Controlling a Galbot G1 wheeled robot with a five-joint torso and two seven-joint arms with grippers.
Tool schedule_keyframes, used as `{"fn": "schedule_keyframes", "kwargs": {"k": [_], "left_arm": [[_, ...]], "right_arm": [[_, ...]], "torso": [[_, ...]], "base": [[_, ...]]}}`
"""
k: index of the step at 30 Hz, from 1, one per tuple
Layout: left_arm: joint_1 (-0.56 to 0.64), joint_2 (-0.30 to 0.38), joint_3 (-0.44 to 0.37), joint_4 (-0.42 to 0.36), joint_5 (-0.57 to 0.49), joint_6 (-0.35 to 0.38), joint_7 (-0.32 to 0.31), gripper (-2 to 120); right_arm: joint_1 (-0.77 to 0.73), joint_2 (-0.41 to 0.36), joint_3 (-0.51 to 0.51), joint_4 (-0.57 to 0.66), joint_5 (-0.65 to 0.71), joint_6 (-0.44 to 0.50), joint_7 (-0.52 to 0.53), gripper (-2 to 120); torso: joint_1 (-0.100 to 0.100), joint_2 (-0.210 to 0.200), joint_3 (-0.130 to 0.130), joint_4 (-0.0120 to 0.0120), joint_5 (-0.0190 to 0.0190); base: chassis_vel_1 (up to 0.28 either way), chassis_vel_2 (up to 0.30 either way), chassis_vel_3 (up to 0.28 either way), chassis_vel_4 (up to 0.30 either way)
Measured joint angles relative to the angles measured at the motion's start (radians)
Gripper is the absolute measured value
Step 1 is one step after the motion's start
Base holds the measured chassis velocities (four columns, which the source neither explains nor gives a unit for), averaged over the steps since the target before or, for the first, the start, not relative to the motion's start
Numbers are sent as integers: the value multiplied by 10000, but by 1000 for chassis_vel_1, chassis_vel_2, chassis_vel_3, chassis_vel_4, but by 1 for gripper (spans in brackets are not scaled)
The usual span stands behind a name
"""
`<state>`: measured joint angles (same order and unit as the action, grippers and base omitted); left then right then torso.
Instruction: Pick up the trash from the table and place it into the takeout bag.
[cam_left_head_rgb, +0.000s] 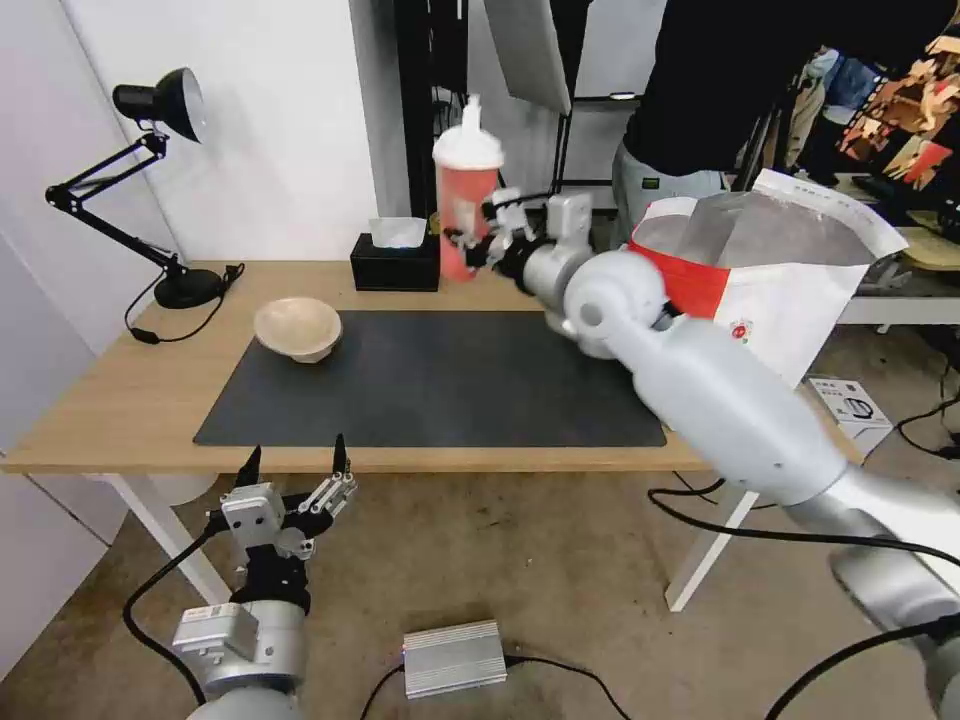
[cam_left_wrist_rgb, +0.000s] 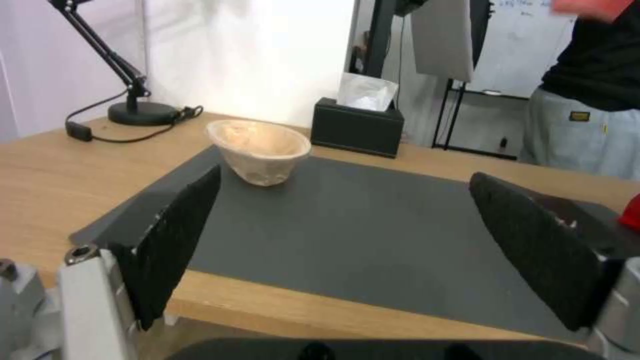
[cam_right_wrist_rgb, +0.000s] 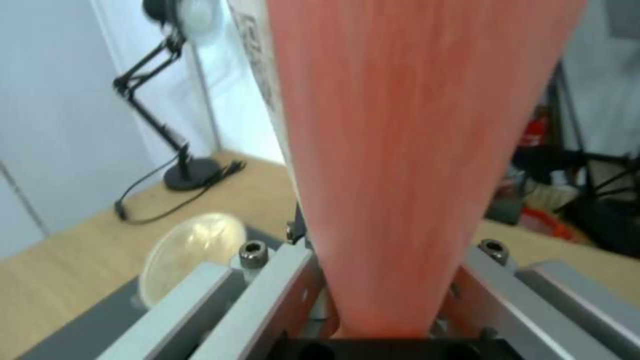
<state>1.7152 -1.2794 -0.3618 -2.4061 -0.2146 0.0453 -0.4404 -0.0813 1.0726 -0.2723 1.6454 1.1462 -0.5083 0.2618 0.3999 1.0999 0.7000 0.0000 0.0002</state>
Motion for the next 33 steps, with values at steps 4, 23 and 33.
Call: {"fn": "schedule_keyframes", "kwargs": {"k": [4,23,33], "left_arm": [[-129,-23,35,59,0,0,1,100],[-151,-157,272,90,-133,64,-32,100],[-114,-154,305,90,-108,67,-40,100]], "right_arm": [[271,-401,148,366,343,-175,516,5],[-784,-2503,1708,1735,1200,-777,1414,5],[-1383,-3300,2713,2016,1640,-1029,1594,5]], "torso": [[0,0,-1,0,-2],[1,1,0,0,-2],[0,0,0,0,0]], "base": [[0,0,0,0],[0,0,0,0],[0,0,0,0]]}}
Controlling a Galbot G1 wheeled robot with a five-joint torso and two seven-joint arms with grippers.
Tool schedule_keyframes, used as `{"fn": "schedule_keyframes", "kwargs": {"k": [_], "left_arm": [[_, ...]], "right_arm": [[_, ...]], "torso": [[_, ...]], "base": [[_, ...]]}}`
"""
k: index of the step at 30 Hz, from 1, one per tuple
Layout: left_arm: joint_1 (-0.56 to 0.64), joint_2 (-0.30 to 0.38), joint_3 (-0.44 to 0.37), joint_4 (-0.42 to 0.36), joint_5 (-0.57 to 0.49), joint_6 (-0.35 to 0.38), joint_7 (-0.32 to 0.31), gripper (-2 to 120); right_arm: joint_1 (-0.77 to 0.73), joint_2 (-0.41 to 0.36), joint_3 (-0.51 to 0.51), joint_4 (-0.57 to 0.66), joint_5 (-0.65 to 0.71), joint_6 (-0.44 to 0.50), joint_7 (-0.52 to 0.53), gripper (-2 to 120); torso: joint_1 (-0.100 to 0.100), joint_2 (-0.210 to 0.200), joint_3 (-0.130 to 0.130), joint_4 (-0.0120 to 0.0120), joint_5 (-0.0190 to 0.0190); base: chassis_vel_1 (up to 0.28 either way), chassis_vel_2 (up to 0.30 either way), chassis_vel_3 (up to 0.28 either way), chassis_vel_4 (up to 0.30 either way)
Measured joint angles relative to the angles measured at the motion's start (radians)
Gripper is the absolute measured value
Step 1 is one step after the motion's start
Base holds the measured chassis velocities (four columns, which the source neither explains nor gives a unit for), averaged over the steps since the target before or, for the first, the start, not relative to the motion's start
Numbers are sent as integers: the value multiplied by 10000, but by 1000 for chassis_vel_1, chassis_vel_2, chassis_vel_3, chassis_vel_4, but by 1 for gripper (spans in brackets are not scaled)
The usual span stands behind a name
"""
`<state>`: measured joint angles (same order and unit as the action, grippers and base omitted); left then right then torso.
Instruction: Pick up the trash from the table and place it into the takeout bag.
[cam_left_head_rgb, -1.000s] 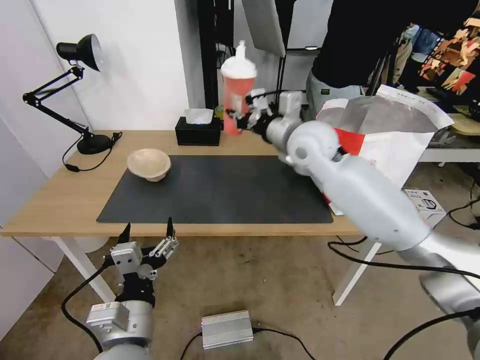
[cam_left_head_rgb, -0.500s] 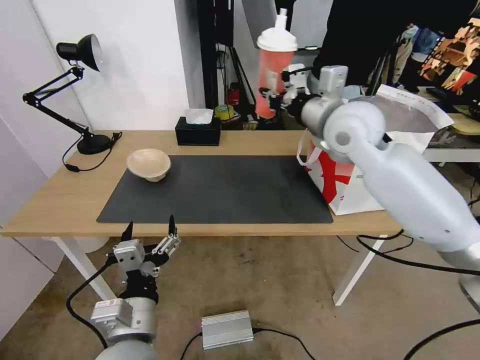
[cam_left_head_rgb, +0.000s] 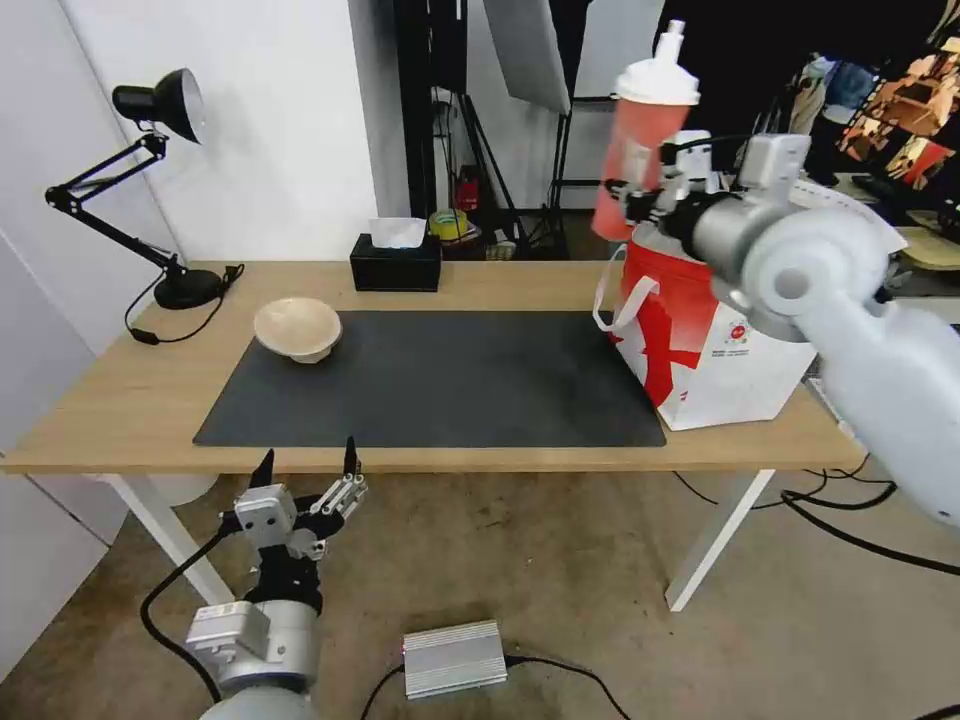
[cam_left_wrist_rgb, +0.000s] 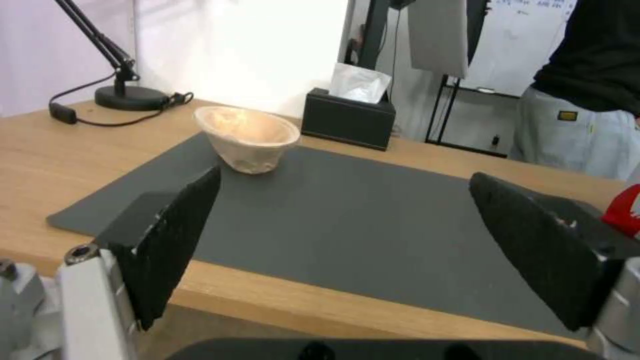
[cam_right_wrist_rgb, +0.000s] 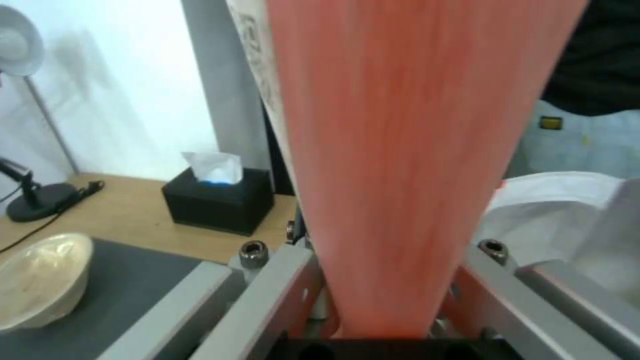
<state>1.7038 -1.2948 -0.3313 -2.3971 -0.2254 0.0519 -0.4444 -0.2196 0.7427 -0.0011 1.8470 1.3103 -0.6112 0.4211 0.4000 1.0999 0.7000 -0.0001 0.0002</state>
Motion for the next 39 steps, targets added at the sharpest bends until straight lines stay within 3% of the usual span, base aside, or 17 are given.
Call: {"fn": "schedule_keyframes", "kwargs": {"k": [2,8,26,39], "left_arm": [[12,-11,35,11,44,0,-2,100],[49,-149,182,35,179,1,-1,100],[130,-189,218,32,310,1,1,100],[21,-181,267,95,327,-18,4,100]], "right_arm": [[110,-490,303,2,296,-103,21,5],[139,-967,507,-1,526,-243,35,5],[-61,-1833,925,-412,610,-1030,38,5],[227,-2064,46,-1485,-228,-1132,-552,5]], "torso": [[0,0,-1,0,-2],[0,0,0,0,-2],[0,0,0,0,-1],[0,1,0,0,-1]], "base": [[0,0,0,0],[0,0,0,0],[0,0,0,0],[0,0,0,0]]}}
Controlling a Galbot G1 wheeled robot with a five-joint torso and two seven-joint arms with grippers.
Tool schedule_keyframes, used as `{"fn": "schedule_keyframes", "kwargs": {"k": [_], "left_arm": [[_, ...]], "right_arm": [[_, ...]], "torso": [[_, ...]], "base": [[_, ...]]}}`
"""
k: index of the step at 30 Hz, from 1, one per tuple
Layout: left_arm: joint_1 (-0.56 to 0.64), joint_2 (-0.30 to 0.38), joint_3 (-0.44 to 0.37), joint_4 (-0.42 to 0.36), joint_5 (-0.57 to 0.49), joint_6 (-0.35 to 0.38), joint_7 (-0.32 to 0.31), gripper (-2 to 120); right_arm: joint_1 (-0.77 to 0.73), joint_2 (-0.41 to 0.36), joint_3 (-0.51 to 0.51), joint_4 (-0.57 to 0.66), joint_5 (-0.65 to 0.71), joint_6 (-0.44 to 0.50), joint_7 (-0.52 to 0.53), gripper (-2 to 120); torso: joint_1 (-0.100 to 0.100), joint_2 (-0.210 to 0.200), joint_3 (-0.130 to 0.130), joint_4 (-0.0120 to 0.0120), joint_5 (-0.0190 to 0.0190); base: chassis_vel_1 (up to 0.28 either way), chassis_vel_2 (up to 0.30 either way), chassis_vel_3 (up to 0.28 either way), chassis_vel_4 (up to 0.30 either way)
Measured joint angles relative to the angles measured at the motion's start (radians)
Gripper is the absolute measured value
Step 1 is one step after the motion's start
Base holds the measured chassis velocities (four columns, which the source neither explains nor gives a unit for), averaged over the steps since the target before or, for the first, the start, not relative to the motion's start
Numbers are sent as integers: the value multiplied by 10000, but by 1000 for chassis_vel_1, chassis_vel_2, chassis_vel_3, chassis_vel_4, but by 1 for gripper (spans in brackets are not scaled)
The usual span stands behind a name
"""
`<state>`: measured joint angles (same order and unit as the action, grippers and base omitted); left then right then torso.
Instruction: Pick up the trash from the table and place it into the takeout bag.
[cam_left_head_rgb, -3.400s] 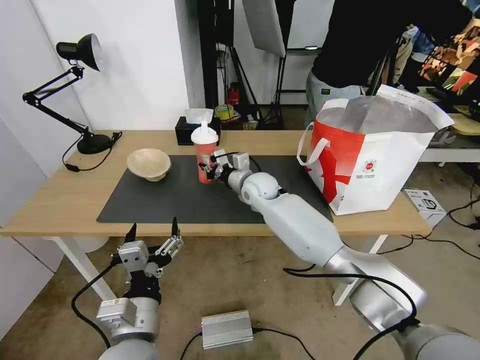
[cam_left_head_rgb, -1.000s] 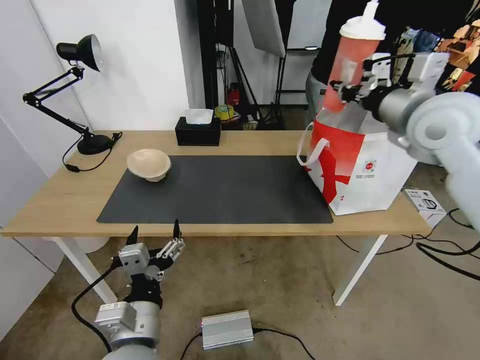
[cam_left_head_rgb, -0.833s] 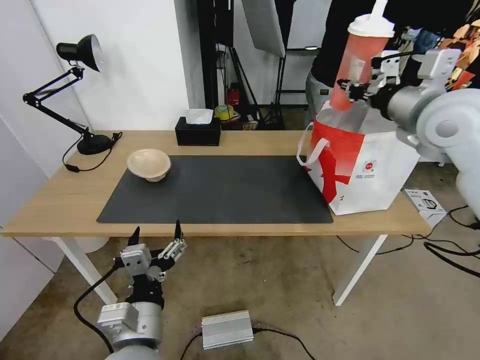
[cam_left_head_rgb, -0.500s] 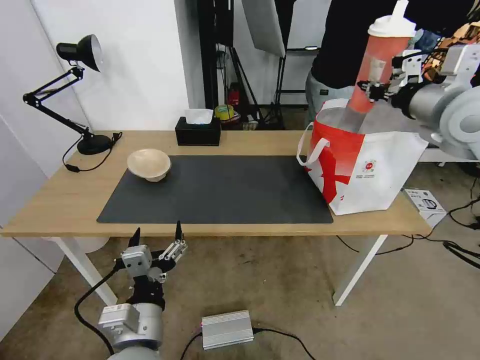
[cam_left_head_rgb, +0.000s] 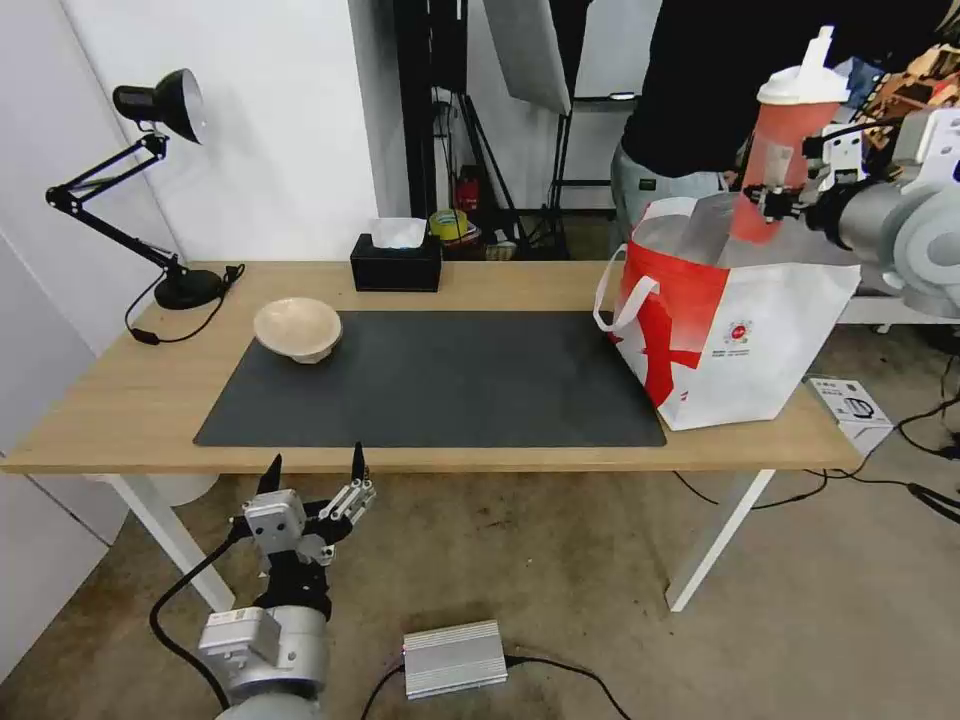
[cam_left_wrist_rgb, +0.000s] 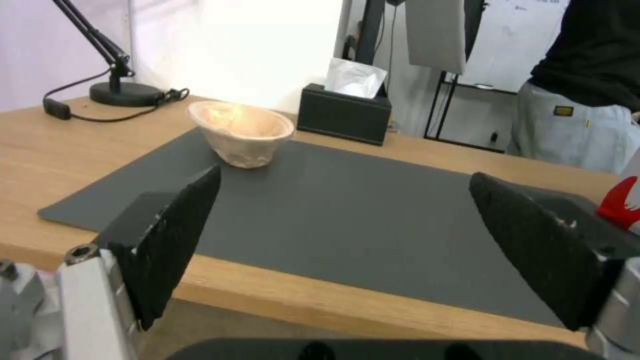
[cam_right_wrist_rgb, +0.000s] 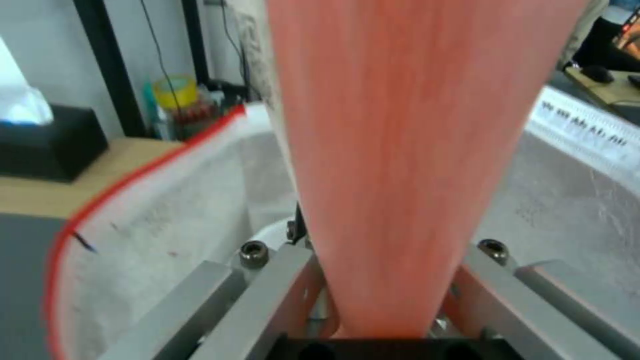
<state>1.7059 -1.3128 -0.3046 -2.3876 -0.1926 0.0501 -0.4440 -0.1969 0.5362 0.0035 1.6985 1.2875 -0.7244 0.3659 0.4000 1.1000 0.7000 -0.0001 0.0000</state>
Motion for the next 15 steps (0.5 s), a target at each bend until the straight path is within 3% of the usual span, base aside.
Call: {"fn": "schedule_keyframes", "kwargs": {"k": [15], "left_arm": [[-117,36,29,88,-47,-11,-5,100]], "right_arm": [[607,508,-1686,-1031,-713,-1,-251,5]], "torso": [[1,0,1,1,0]], "base": [[0,0,0,0]]}}
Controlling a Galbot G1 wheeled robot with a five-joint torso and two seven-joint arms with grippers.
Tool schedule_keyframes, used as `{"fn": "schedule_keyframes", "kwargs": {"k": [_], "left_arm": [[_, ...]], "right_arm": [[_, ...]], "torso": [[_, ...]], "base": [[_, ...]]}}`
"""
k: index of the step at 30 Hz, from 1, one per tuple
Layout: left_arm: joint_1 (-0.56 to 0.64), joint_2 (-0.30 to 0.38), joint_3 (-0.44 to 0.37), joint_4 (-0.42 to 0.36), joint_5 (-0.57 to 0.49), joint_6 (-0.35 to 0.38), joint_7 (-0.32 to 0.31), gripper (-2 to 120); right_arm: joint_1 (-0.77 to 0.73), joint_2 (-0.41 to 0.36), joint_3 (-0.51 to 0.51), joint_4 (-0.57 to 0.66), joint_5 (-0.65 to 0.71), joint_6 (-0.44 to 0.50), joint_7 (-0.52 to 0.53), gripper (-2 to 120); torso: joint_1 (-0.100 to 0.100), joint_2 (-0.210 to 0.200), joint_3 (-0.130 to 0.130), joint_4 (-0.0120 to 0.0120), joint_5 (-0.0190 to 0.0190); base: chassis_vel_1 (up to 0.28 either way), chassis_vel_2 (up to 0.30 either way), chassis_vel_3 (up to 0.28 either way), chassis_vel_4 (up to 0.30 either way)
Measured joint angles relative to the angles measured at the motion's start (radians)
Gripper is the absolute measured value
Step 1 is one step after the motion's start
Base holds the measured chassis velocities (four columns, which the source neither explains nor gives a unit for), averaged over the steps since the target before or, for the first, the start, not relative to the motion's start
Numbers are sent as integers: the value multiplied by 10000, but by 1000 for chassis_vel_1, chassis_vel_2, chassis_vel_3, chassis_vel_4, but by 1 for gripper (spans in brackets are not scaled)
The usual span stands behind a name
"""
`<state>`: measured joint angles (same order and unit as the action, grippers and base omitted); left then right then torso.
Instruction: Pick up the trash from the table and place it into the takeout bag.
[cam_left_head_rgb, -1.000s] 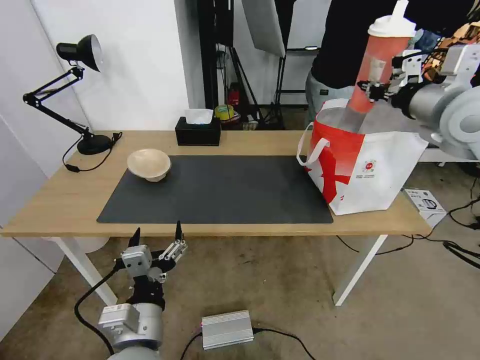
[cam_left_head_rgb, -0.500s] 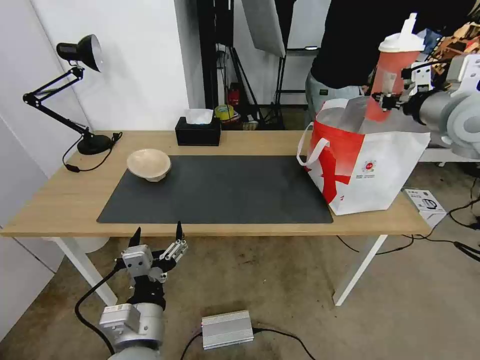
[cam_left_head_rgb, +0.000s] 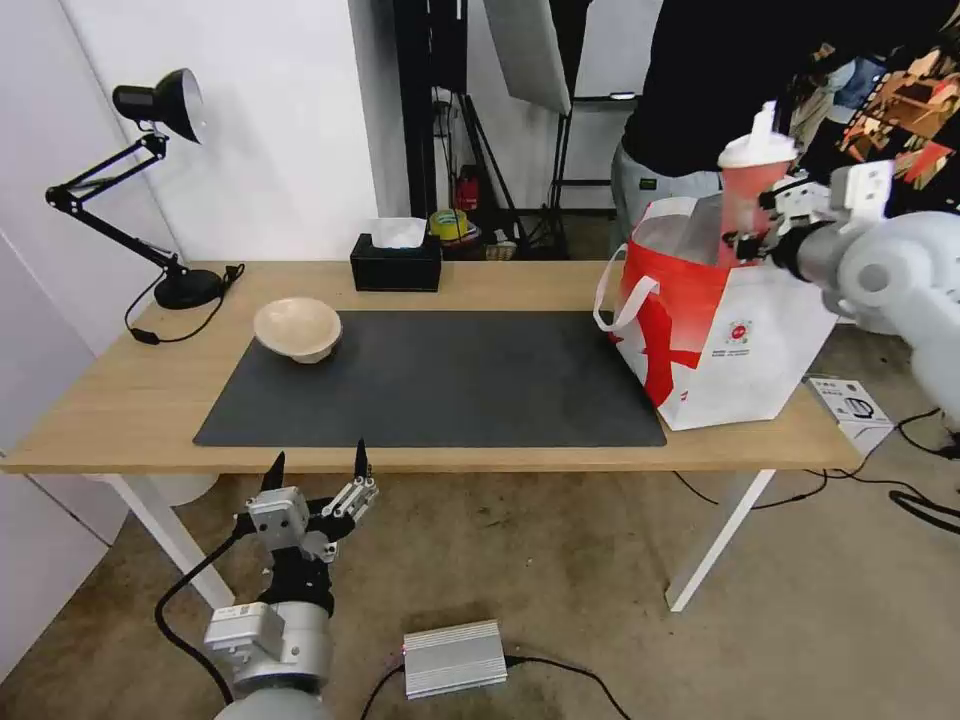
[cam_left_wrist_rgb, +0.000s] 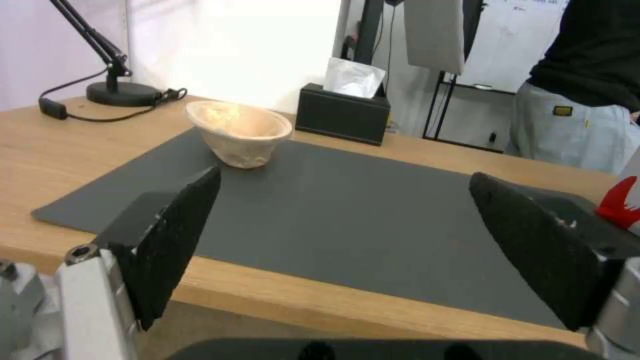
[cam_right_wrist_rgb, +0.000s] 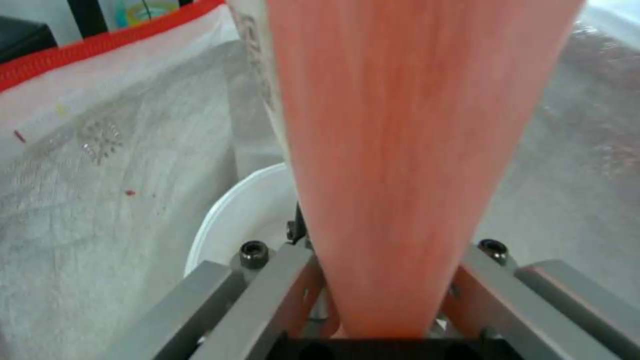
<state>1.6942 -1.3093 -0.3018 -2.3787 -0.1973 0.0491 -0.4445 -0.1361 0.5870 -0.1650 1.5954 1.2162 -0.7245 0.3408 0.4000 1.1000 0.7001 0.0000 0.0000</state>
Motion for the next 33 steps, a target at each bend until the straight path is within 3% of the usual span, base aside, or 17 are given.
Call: {"fn": "schedule_keyframes", "kwargs": {"k": [6,33], "left_arm": [[32,-3,14,0,-6,-21,-18,100],[-12,23,70,76,31,-20,-25,100]], "right_arm": [[406,159,-637,-209,-17,0,65,5],[313,-63,-1072,-58,-22,1,462,7]], "torso": [[0,0,0,1,-1],[0,0,-1,-1,-1]], "base": [[0,0,0,0],[0,0,0,0]]}}
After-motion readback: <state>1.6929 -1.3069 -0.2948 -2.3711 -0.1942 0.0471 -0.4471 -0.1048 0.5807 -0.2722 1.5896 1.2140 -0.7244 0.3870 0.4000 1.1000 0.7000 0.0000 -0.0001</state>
